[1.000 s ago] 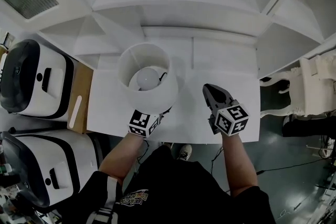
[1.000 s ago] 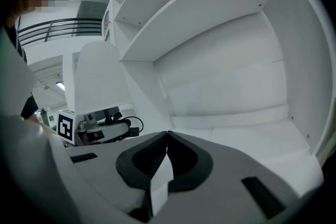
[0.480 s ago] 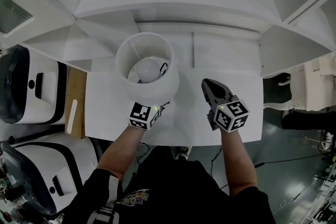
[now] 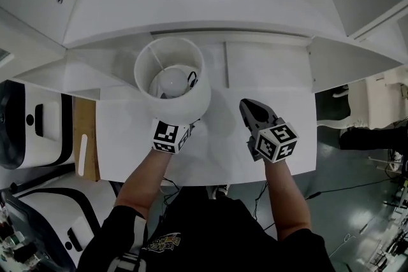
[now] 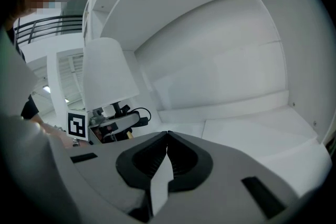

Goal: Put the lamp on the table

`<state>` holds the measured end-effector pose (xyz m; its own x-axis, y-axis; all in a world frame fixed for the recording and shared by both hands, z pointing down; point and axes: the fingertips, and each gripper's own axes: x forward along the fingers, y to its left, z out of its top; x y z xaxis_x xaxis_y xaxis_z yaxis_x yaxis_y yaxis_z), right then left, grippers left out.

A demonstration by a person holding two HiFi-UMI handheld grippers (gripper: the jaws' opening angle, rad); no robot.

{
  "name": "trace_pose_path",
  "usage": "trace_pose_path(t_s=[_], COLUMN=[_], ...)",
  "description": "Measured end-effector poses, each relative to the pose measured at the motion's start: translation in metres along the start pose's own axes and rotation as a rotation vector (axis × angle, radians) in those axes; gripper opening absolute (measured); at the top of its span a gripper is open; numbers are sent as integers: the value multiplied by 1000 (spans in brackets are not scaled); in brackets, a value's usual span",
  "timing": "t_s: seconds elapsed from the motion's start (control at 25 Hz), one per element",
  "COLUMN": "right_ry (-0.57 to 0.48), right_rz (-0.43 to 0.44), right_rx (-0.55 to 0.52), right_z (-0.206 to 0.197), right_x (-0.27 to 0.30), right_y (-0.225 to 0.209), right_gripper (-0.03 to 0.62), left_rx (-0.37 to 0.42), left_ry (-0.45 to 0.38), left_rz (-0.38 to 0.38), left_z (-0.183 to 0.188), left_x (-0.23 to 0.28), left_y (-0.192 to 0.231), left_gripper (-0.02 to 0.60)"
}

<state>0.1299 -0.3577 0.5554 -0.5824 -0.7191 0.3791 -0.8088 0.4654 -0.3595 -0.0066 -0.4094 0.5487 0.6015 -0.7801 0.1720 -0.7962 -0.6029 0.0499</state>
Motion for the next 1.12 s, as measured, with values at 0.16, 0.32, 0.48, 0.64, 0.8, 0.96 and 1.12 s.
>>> trace_pose_path(t_s=[0.16,0.32,0.48,0.64,0.8,0.96,1.12], right_ry=[19,31,33,36,46,57,66], right_rz=[-11,-22,-28,-28,-27,-33,-35], right_rx=[8,16,26,36,38,40,44], right_z=[-6,-11,-13,-15,-18,-23,-29], right_x=[2,3,7,9,8,5,4], right_y=[-7,-15,-20,-21,-21,-24,-26], right_gripper=[26,26,26,26,26,26,26], left_rx=[-13,-21,-17,-17,-6,-17,-26], left_ry=[-4,-3,-16,-26,-43,-45,-53], left_rz=[17,35,43,60,77,93,106], left_z=[-5,-9,-8,-8,-8,-14,-18], left_x=[12,25,35,44,49,51,51], left_y=[12,23,28,32,39,44,46], left_gripper=[140,140,140,140,140,140,140])
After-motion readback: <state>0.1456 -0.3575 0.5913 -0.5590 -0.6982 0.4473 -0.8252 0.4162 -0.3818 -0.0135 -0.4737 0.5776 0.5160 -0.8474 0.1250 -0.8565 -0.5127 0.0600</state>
